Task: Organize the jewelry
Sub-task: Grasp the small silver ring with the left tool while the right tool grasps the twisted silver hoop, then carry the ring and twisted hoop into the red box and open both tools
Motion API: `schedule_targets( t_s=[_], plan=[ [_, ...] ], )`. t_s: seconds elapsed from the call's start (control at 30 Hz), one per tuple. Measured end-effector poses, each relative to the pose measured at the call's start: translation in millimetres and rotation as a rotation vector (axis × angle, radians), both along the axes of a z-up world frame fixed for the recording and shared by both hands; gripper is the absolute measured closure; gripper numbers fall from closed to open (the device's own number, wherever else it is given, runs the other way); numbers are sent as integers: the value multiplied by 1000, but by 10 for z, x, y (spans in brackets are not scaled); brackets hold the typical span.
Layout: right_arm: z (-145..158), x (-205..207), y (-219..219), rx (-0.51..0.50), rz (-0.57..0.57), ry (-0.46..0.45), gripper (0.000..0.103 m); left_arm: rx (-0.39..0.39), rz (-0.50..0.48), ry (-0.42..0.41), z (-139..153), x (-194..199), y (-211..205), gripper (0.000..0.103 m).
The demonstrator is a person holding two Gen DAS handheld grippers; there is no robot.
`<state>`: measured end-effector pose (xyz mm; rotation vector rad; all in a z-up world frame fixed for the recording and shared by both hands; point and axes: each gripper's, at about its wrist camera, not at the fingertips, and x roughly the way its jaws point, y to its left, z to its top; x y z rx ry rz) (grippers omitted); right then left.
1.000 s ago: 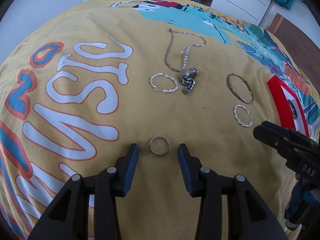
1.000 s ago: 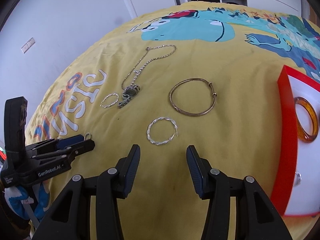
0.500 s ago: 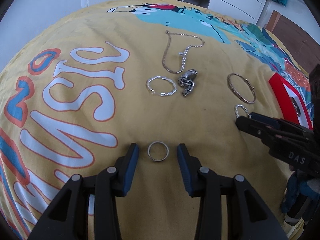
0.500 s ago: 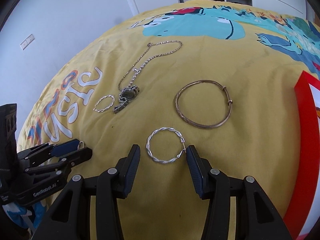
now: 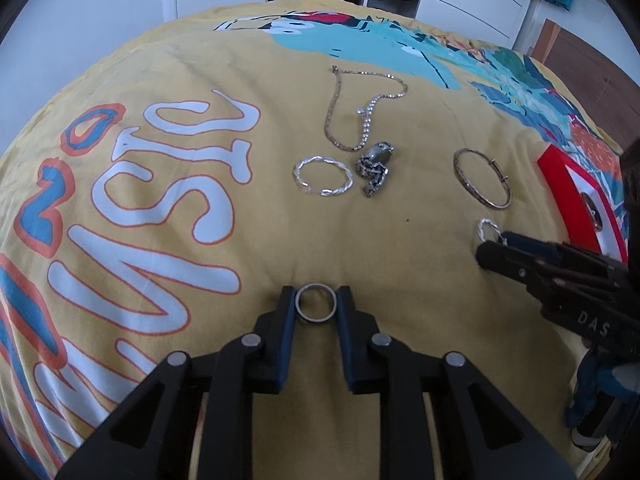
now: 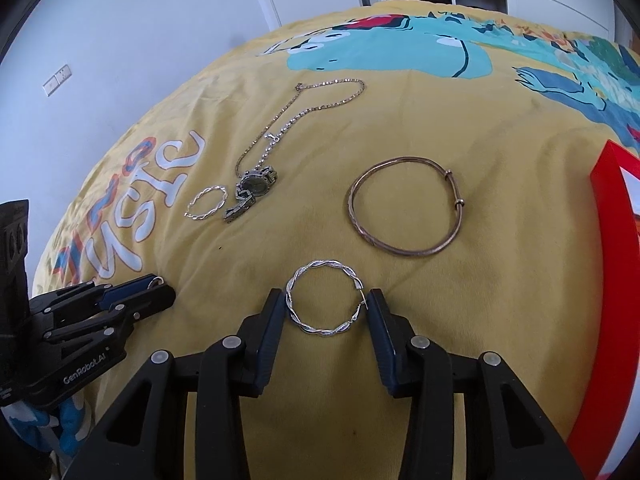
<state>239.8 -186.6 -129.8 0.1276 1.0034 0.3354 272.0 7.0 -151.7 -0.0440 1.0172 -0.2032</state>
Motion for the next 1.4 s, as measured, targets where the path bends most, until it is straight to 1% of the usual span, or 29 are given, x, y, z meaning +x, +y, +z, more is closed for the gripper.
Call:
schedule_targets(
  t_s=[0.23,0.4,0.63,0.77,0.9,1.07,1.17,1.27,1.4],
  plan=[
    [160,-219,-71,20,1,-12,62,-3,12,8,121,-109,22,84],
    [390,-428,-151,34,-5,-41,62,-7,22,5,283,-256,41,84],
    [752,-796,-374,47,-37,-93,62,-11,1,-36,664,-516,-71,84],
    [935,-1024,-689,46,-92,-125,62,-19,-33,-59,850,-609,-269,84],
    [991,-1175,-1094,33,-154,-132,62,-28,-91,-71,975,-640,-637,84],
    [971,-1212,-1708,-10,-234,-131,62,-37,-203,-73,1051,-576,-1328,84],
    [938,-1096,-2057,-30,-268,-123,62,-38,-280,-71,1064,-445,-1841,84],
    [891,-874,-2370,-49,-279,-113,62,-42,-335,-68,1050,-236,-2333,84],
    [743,-499,-2674,-63,-279,-78,61,-37,-377,-50,932,61,-2877,84]
  ],
)
